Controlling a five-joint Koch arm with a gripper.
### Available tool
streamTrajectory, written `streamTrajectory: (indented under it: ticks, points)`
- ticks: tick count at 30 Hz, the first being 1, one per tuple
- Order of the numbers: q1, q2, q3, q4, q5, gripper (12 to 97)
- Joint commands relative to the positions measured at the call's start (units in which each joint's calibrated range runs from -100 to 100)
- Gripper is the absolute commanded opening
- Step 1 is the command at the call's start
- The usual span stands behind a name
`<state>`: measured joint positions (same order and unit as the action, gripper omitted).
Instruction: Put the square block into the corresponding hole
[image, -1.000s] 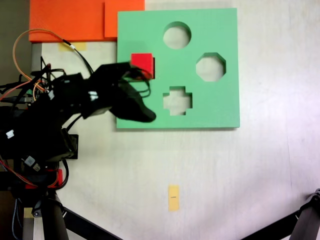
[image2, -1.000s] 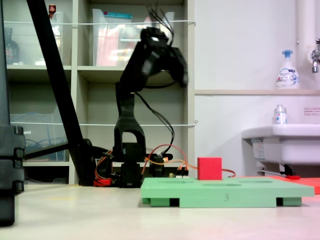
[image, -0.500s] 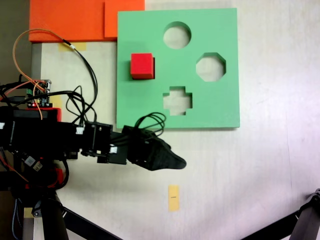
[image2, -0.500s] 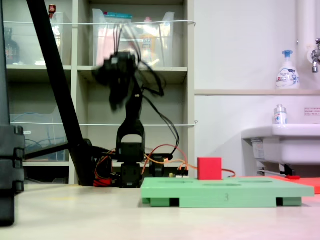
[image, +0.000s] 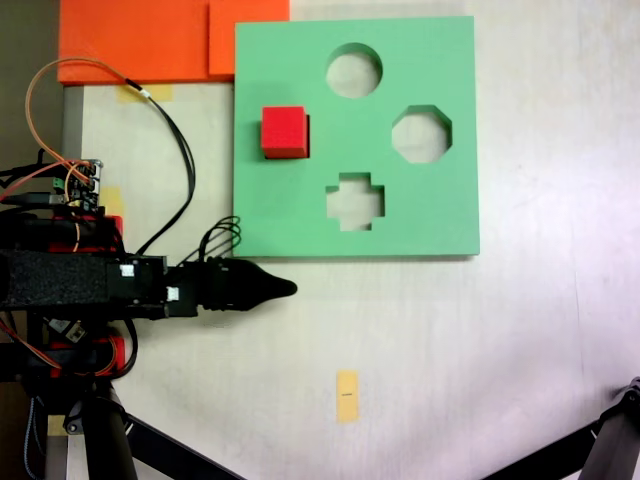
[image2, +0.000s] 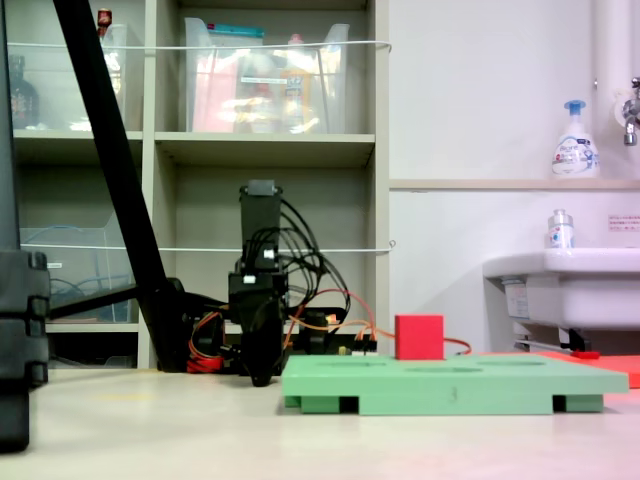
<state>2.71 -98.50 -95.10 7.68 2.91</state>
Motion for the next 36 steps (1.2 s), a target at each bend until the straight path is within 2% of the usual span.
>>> streamTrajectory:
  ticks: [1, 13, 17, 36]
  points:
    - [0.6, -1.5, -3.7, 0.4, -1.2, 48.6]
    - [1.3, -1.5, -4.9, -5.1, -1.6, 46.6]
    - [1.3, -1.5, -4.9, -5.1, -1.6, 49.5]
    - [1.3, -1.5, -4.9, -5.1, -1.5, 49.4]
